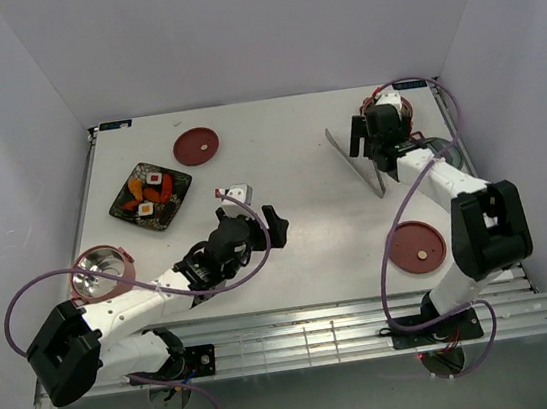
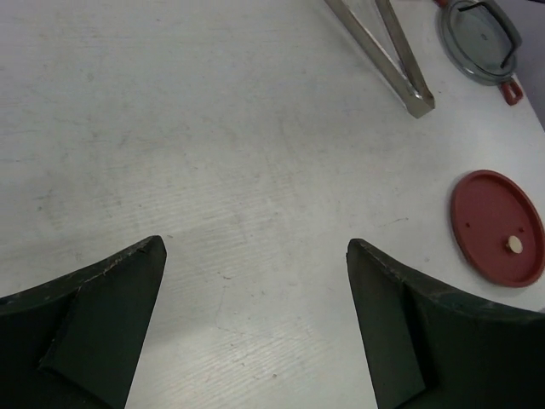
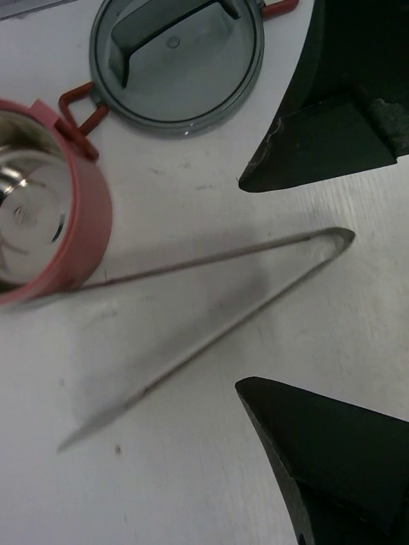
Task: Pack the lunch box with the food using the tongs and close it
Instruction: Move the clamp to the center of the board.
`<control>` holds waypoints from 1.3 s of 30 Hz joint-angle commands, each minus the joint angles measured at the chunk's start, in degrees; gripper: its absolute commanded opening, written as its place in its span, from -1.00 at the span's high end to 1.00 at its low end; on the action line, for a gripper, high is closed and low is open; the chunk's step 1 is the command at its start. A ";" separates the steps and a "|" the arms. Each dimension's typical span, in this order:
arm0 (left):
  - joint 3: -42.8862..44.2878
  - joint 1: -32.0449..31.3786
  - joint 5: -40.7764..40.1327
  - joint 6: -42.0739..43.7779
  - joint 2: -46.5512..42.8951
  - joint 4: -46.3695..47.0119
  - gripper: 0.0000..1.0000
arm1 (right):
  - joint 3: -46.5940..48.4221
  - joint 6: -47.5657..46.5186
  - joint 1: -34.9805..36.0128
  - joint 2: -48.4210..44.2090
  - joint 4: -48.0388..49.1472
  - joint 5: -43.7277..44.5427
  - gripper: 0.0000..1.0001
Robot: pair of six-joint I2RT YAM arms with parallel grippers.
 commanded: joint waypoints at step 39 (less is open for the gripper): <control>-6.46 -0.03 -8.28 4.26 -4.84 6.38 -0.91 | 12.32 4.25 2.42 20.28 -6.71 -15.50 0.84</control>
